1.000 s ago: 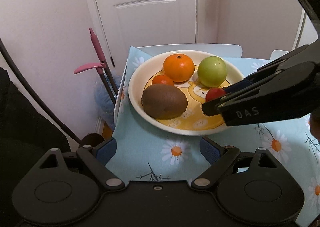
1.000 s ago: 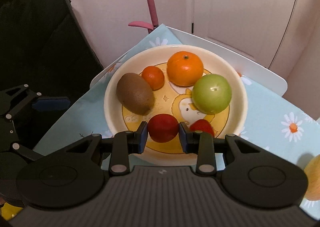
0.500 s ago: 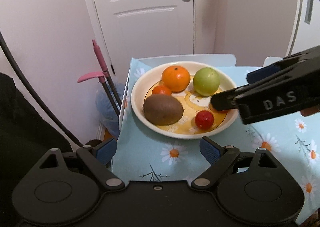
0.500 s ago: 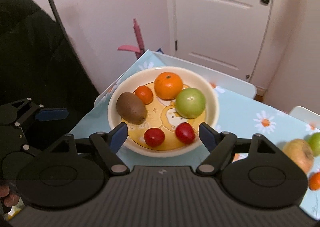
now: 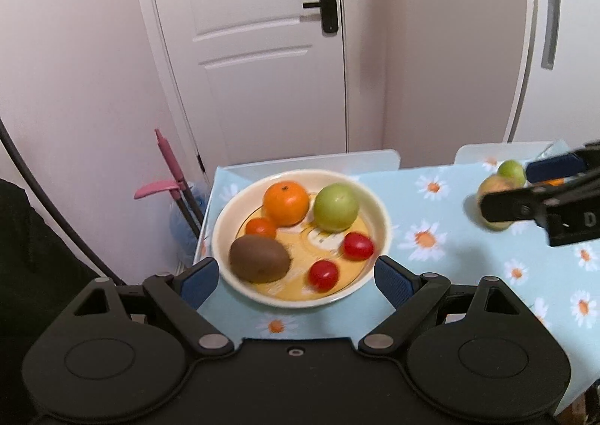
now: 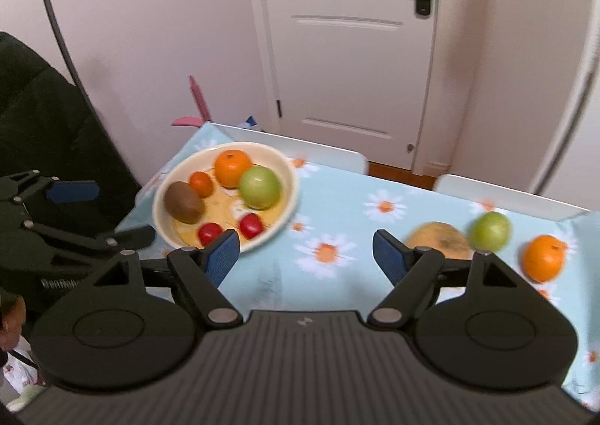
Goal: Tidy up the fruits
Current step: 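Move both open grippers back toward the loose fruit on the table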
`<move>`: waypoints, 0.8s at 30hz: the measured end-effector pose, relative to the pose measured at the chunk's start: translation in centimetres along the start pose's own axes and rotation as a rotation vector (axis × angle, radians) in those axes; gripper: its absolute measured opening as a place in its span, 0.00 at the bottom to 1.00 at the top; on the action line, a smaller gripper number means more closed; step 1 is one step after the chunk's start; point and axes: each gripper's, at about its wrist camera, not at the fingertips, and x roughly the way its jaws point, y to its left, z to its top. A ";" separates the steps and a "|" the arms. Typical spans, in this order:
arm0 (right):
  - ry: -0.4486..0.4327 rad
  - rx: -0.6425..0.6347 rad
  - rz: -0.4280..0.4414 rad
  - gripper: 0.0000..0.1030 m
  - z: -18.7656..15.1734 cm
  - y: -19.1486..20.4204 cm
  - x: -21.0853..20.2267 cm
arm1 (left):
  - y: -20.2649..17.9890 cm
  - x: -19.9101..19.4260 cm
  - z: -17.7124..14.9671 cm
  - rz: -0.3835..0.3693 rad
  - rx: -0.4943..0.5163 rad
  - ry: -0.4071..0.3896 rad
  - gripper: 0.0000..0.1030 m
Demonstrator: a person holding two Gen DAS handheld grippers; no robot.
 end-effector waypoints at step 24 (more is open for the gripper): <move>0.056 -0.019 -0.026 0.93 -5.8 -19.7 -2.3 | -16.0 3.4 2.8 -0.040 -0.024 0.010 0.90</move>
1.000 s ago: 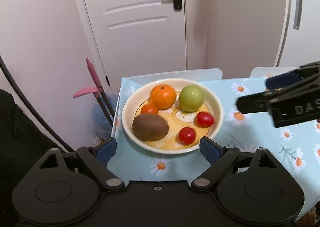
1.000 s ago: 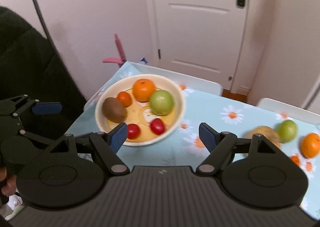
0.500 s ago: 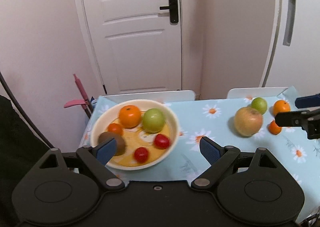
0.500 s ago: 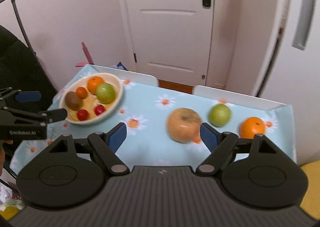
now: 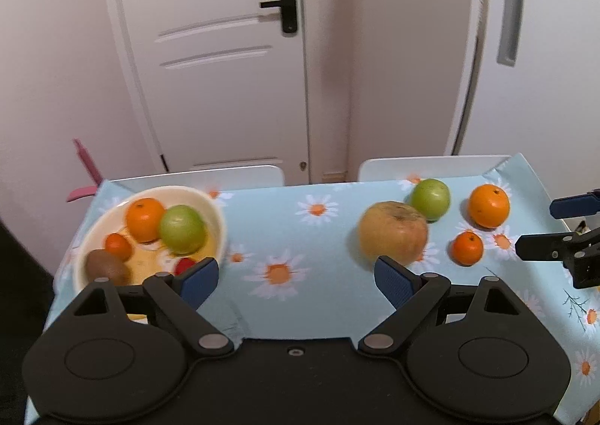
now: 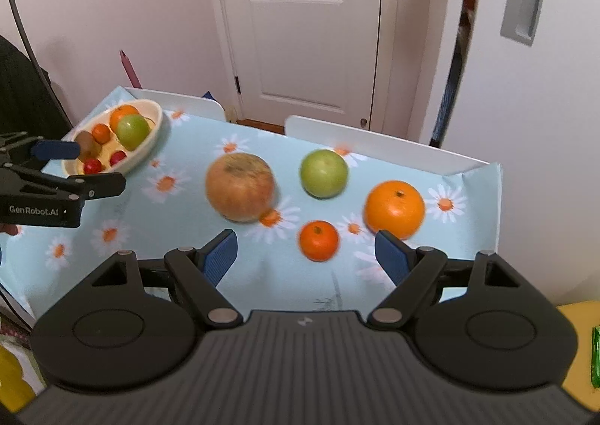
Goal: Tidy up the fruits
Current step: 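Move both open grippers back toward the loose fruit on the table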
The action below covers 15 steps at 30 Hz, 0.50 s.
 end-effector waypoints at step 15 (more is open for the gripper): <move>0.032 -0.032 0.049 0.89 -3.1 -3.5 6.1 | -6.9 8.7 0.0 -0.063 0.105 0.008 0.90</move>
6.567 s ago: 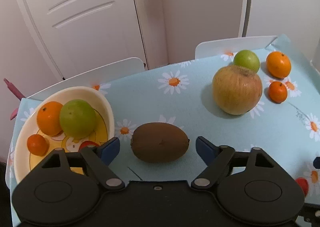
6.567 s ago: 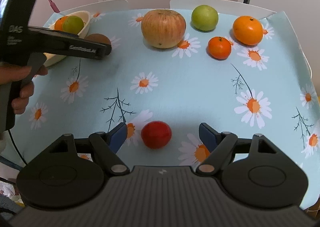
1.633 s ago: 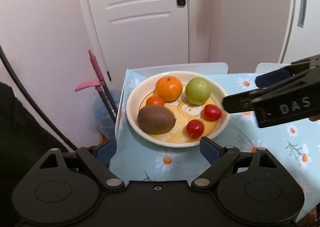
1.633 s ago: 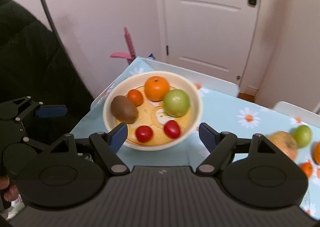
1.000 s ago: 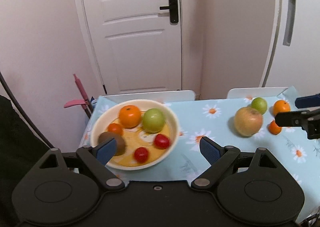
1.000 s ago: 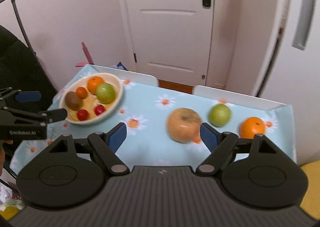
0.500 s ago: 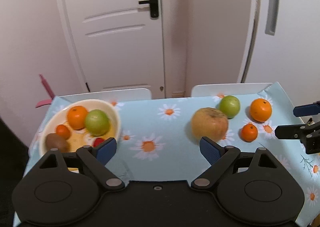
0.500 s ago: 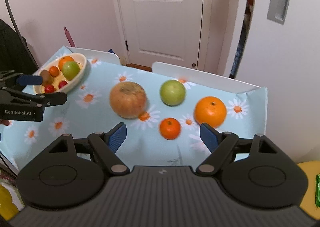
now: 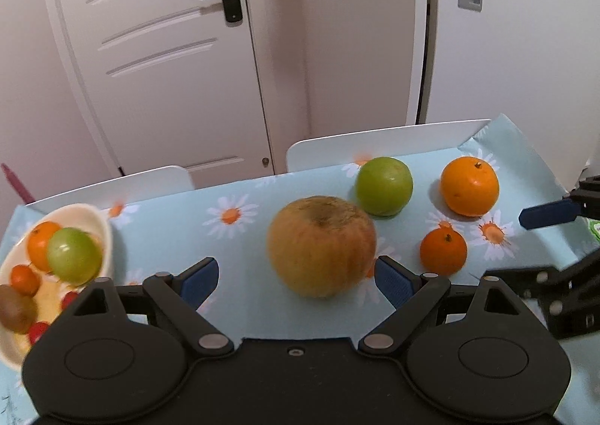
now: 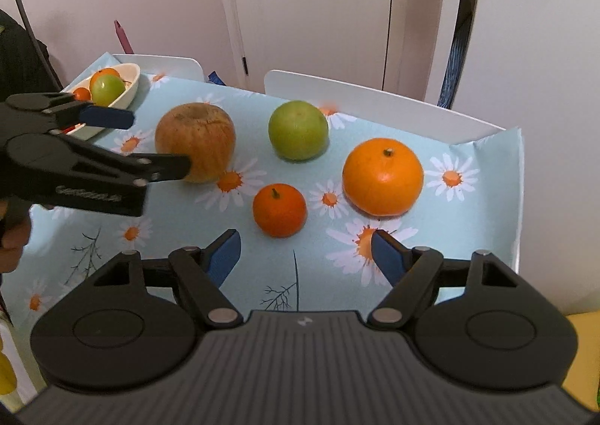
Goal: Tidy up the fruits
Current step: 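Move both open grippers back toward the loose fruit on the table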
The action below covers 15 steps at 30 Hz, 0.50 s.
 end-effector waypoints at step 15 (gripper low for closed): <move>-0.017 -0.001 0.042 0.73 -0.1 0.3 2.8 | -1.2 3.7 0.9 -0.016 0.008 -0.018 0.77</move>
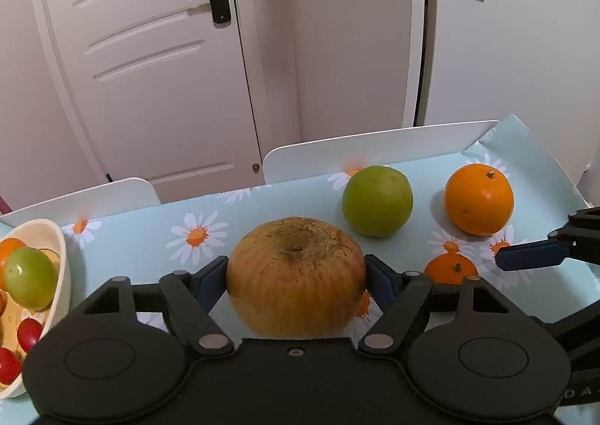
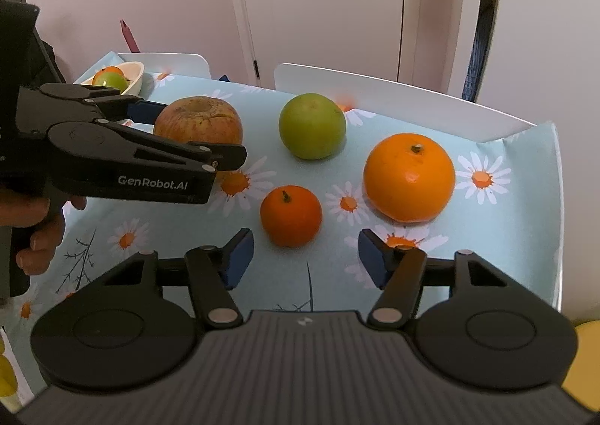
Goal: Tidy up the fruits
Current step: 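Move both open grippers back toward the loose fruit on the table, then grasp the large brown apple with the left gripper while the right gripper grasps the tangerine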
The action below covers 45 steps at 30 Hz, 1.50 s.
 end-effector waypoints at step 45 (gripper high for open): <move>-0.052 -0.064 0.034 0.50 3.0 3.8 -0.6 | 3.8 -4.7 -1.9 0.084 -0.039 0.002 0.77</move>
